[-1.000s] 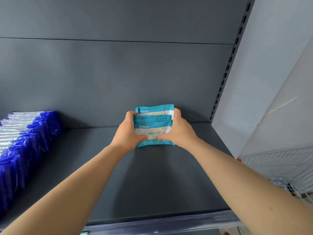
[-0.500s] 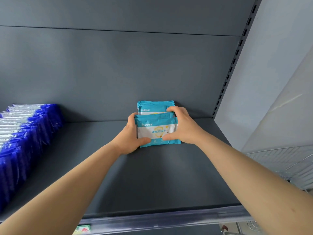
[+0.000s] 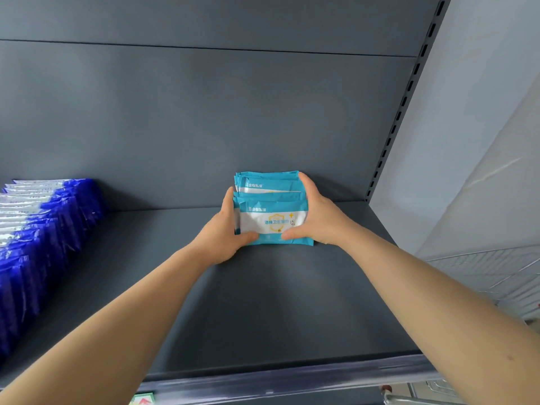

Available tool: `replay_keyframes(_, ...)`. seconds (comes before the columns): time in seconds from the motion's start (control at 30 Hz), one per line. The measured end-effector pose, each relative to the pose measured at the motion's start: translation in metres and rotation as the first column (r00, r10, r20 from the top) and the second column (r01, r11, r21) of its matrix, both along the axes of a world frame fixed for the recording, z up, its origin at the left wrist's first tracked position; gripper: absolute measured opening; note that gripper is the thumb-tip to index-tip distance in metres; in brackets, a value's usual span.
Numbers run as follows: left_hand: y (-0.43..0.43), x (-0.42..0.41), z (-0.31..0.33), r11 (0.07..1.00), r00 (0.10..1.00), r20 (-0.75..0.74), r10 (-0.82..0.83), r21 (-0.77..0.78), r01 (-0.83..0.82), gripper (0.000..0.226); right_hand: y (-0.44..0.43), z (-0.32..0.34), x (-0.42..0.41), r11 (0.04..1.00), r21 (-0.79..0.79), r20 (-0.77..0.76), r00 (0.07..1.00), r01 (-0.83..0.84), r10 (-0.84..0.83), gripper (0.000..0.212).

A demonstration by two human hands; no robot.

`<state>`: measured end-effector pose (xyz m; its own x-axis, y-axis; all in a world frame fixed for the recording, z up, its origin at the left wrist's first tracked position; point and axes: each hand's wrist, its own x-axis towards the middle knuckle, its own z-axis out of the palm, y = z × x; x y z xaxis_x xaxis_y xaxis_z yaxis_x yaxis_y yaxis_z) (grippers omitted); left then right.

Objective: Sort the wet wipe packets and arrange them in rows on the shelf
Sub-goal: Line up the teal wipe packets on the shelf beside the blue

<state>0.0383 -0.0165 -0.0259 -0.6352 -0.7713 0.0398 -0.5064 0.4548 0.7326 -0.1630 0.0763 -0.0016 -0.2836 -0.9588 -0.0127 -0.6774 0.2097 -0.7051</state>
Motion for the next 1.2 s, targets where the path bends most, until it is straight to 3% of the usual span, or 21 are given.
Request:
replay_keyframes(0.17, -0.001, 0.004, 0.003, 1.000, 0.998, 0.067, 0.004, -0.010, -0.003, 0.066, -0.004, -0.002, 0.010, 0.999, -0.033, -0.097, 0.995, 0.023, -0.026, 0.117)
replay_keyframes(0.37, 0.012, 0.002, 0.005, 0.993, 0.990, 0.082, 0.115, -0.034, -0.112, 0.084, 0.017, -0.002, 0.005, 1.000, 0.009, -0.220, 0.975, 0.026, -0.024, 0.119)
replay_keyframes(0.47, 0.025, -0.003, 0.018, 0.946, 0.965, 0.174, 0.194, -0.295, -0.137, 0.094, 0.033, 0.004, 0.001, 0.999, -0.023, -0.277, 0.960, 0.043, -0.048, 0.112)
replay_keyframes(0.57, 0.049, -0.022, 0.031, 0.783, 0.954, 0.199, 0.222, -0.620, -0.053, 0.072, 0.059, 0.013, -0.014, 0.995, -0.066, -0.347, 0.934, 0.073, -0.091, 0.092)
replay_keyframes(0.67, 0.077, -0.060, 0.040, 0.673, 0.980, 0.118, 0.161, -0.739, -0.022, 0.049, 0.093, 0.019, -0.041, 0.993, -0.072, -0.428, 0.897, 0.091, -0.113, 0.068)
replay_keyframes(0.93, 0.192, -0.212, 0.041, 0.643, 0.966, 0.241, -0.089, -0.727, 0.240, 0.026, 0.223, 0.014, -0.157, 0.978, -0.104, -0.584, 0.785, 0.182, -0.208, 0.054)
replay_keyframes(1.2, 0.328, -0.393, 0.002, 0.688, 0.929, 0.269, -0.256, -0.624, 0.370, 0.031, 0.376, -0.022, -0.320, 0.947, 0.061, -0.588, 0.778, 0.315, -0.221, 0.052)
